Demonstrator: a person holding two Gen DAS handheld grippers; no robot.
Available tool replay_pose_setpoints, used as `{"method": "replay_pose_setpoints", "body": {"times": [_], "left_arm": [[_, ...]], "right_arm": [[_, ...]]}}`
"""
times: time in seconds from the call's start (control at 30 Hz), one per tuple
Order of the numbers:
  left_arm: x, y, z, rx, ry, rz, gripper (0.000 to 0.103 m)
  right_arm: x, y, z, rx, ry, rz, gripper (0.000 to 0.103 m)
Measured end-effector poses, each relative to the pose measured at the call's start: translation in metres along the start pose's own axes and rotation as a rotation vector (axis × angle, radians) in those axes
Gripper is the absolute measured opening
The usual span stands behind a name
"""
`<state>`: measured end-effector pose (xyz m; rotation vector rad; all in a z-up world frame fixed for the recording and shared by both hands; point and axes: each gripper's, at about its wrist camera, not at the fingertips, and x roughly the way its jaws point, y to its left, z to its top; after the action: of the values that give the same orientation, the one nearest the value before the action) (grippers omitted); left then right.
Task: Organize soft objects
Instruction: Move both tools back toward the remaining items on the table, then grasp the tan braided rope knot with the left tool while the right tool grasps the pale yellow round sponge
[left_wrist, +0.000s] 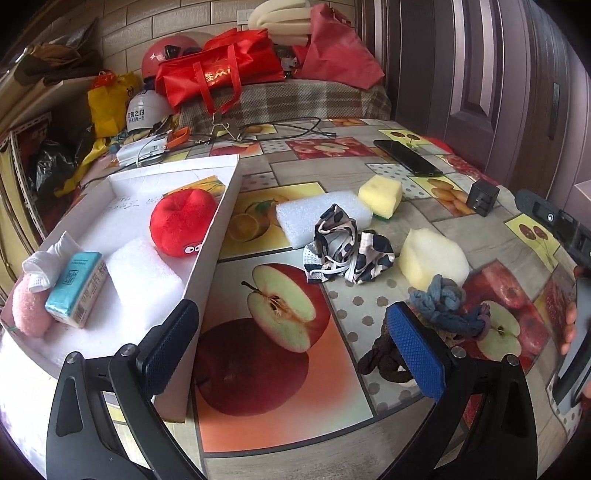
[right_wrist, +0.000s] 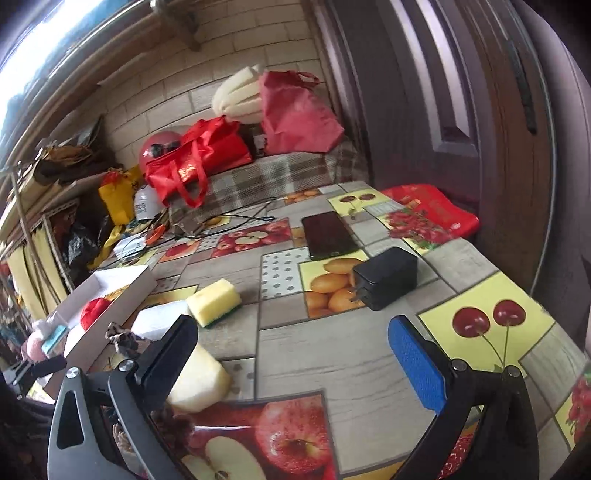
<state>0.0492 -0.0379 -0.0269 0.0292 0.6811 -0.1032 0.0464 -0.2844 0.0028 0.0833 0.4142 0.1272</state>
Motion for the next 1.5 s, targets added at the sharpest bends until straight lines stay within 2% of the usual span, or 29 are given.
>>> {"method": "replay_pose_setpoints", "body": {"times": [0.13,0.27,0.37,0.57,0.73,0.9,1.0,1.23,1.37,1.43,1.5], "left_arm": [[0.004,0.008,-0.001,-0.037,0.024,-0.011,0.103],[0.009,-0.005,0.0,0.028,0.052,0.027,0.103],[0.006,-0.007,-0.001,0.039,0.033,0.032,0.103],[-0.001,0.003,0.0,-0.004,-0.006,0.003,0.103],[-0.012,-0.012,-0.001,0.088,-0.053,-0.078,0.103],[-0.003,-0.042,-0.003,0.241,0.004,-0.097,0.103],[0.0,-0.049,-0.006,0.277,0.022,-0.101,0.103],[0.007,-0.047,-0.006,0.268,0.061,-0.135,0.103],[0.018,-0.062,-0.008,0.336,0.125,-0.141,0.102],[0.024,-0.067,-0.01,0.356,0.15,-0.133,0.099],[0.024,-0.063,-0.008,0.334,0.154,-0.147,0.095]], "right_arm": [[0.0,0.02,-0.001,-0.106,-0.006,-0.018,0.103],[0.007,0.032,-0.002,-0.158,0.016,-0.011,0.103],[0.006,0.038,-0.003,-0.176,0.01,-0.012,0.103],[0.006,0.025,-0.002,-0.115,0.012,0.005,0.103],[0.015,0.004,-0.001,-0.015,0.082,0.046,0.103],[0.043,-0.005,-0.004,0.045,0.229,0.08,0.103],[0.052,-0.004,-0.007,0.044,0.285,0.091,0.103],[0.062,0.003,-0.006,0.037,0.309,0.139,0.103],[0.065,0.01,-0.006,0.016,0.325,0.184,0.103],[0.069,0.013,-0.005,0.023,0.331,0.199,0.103],[0.074,0.018,-0.004,0.021,0.34,0.206,0.103]]}}
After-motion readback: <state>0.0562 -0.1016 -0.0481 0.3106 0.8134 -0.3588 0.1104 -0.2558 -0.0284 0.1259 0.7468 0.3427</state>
